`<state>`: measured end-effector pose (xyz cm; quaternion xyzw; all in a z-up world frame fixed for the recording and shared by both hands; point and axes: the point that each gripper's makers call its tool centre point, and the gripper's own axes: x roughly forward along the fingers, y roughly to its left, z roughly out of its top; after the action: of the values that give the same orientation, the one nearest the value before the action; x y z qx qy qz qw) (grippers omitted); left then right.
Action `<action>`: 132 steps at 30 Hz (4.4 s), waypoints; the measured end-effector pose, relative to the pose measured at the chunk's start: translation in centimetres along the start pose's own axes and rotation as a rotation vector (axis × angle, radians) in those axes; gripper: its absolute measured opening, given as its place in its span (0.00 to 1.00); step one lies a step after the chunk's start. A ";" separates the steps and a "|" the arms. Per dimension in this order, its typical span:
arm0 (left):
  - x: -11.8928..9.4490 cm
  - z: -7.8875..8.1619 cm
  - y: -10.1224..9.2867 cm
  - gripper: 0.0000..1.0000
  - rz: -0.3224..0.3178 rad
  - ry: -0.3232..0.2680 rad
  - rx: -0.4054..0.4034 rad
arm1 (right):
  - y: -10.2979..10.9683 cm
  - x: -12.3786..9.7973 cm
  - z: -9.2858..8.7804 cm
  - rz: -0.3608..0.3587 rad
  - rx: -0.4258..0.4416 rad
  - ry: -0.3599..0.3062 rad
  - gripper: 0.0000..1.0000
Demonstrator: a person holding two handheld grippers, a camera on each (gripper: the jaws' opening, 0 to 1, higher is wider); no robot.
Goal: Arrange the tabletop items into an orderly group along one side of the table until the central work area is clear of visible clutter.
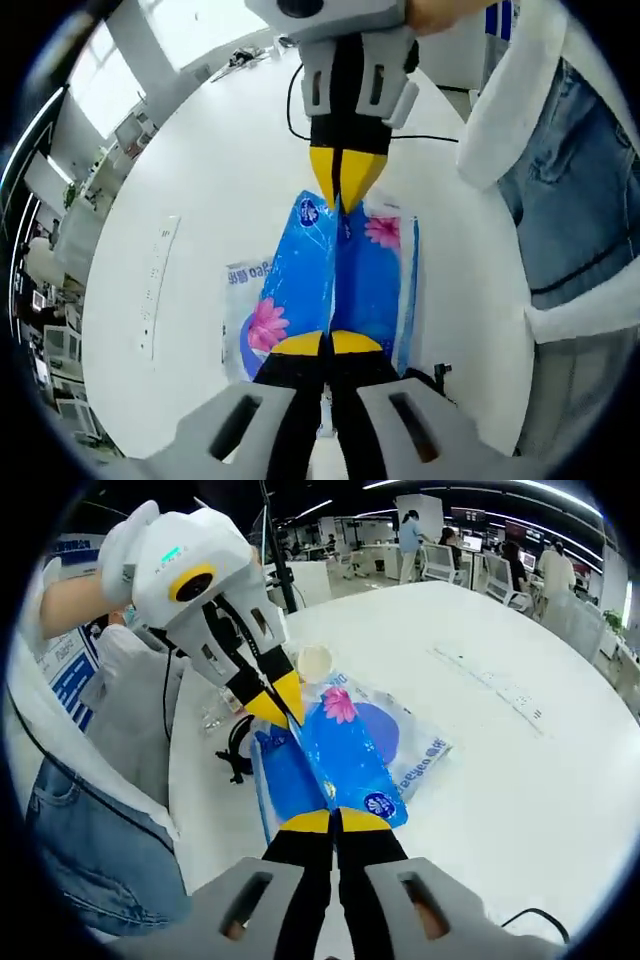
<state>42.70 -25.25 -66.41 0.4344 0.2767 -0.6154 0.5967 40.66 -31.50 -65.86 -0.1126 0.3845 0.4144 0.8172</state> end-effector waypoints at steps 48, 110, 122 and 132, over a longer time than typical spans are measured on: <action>11.0 7.4 9.1 0.00 0.039 0.117 -0.090 | -16.8 -1.3 -4.5 -0.173 -0.052 0.153 0.00; 8.3 5.4 8.7 0.64 0.195 -0.049 -0.193 | -14.7 -1.2 -4.9 -0.232 0.018 0.053 0.58; 4.9 3.9 6.5 0.72 0.277 -0.062 -0.165 | -11.5 -3.1 -5.0 -0.251 0.045 0.009 0.57; 2.3 2.8 4.1 0.72 0.323 -0.166 -0.372 | -9.0 -4.3 -6.2 -0.256 0.168 -0.034 0.60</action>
<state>46.29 -29.35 -66.42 0.3037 0.2621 -0.4843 0.7775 42.62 -42.83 -68.15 -0.0849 0.3864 0.2749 0.8763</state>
